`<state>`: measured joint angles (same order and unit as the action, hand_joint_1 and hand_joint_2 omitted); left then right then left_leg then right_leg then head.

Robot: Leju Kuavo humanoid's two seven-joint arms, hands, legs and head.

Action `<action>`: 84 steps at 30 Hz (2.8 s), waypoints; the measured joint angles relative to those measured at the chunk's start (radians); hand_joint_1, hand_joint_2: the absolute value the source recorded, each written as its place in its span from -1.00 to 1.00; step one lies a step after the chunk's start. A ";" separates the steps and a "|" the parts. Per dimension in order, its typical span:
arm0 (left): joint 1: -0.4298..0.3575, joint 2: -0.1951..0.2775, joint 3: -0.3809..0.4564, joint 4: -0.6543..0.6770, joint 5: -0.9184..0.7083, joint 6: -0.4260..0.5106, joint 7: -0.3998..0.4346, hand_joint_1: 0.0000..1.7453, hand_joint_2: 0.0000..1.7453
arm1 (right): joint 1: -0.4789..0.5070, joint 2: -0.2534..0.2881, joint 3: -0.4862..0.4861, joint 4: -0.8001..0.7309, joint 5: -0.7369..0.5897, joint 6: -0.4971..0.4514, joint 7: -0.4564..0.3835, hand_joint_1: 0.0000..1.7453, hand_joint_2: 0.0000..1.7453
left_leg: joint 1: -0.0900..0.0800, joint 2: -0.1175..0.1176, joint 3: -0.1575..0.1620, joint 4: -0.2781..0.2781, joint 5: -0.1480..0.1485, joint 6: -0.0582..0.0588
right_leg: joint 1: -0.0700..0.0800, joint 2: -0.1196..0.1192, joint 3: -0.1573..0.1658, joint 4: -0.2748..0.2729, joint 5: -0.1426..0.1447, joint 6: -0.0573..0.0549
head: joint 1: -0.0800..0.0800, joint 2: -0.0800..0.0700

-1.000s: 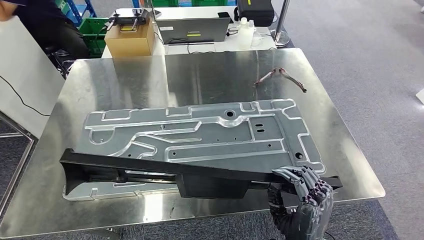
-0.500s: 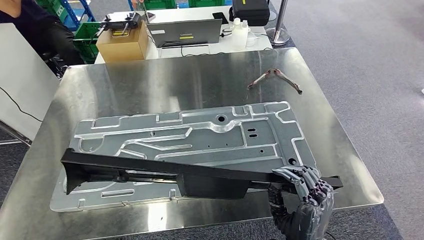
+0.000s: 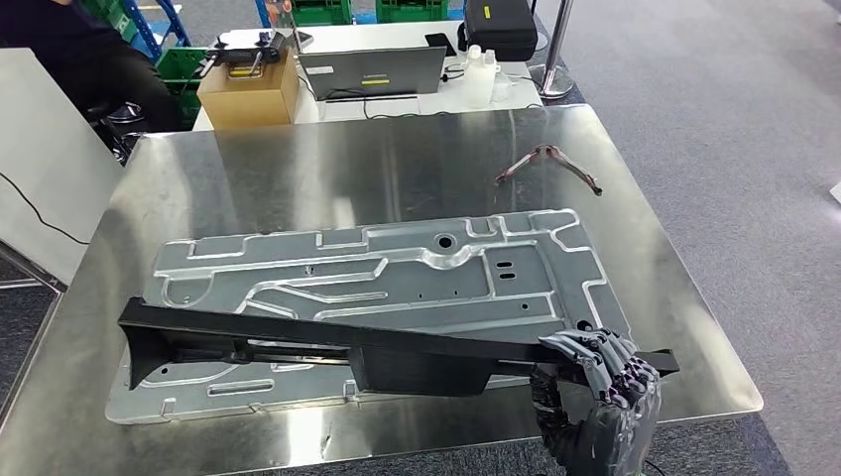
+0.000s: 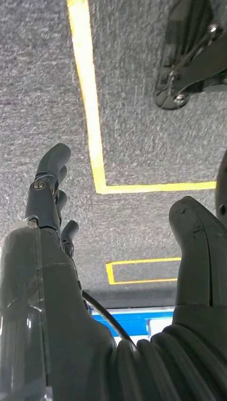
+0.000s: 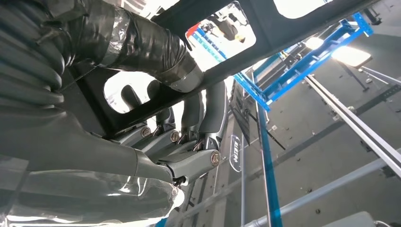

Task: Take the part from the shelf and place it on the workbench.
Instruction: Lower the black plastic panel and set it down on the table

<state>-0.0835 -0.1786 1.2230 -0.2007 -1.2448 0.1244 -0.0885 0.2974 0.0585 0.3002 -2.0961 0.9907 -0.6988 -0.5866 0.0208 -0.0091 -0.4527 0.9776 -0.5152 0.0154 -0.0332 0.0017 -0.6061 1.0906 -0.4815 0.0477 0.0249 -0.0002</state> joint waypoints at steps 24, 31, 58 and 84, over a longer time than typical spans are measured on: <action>-0.002 0.002 0.000 0.000 0.000 0.000 0.000 -1.00 1.00 | -0.001 0.001 0.000 -0.001 0.000 0.000 0.000 1.00 1.00 | -0.014 0.008 -0.087 0.032 0.048 0.025 | 0.024 -0.002 0.002 0.085 -0.096 -0.035 | 0.000 0.000; -0.003 0.000 0.000 0.000 0.000 0.000 0.000 -1.00 1.00 | -0.001 0.000 0.000 0.000 0.000 0.000 0.000 1.00 1.00 | -0.014 0.005 -0.087 0.040 0.042 0.014 | 0.016 -0.003 0.013 0.003 -0.028 -0.027 | 0.000 0.000; -0.004 0.000 0.000 0.000 0.000 0.000 0.000 -1.00 1.00 | 0.000 0.000 0.000 0.000 0.000 0.000 0.000 1.00 1.00 | -0.021 0.007 -0.101 0.038 0.052 0.028 | 0.020 -0.002 -0.079 0.205 -0.136 -0.022 | 0.000 0.000; -0.007 -0.003 -0.003 0.000 -0.023 0.021 0.035 -1.00 1.00 | -0.187 -0.147 -0.154 0.291 0.263 0.002 0.380 1.00 1.00 | -0.006 -0.001 -0.107 0.045 0.052 -0.013 | 0.024 -0.001 0.040 -0.071 0.013 -0.092 | 0.000 0.000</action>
<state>-0.0904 -0.1820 1.2201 -0.2006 -1.2676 0.1449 -0.0531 0.1104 -0.0882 0.1461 -1.8056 1.2534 -0.6970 -0.2068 0.0144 -0.0102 -0.5595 1.0229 -0.4636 0.0020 -0.0096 0.0003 -0.5658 1.0201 -0.4687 -0.0447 0.0248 -0.0002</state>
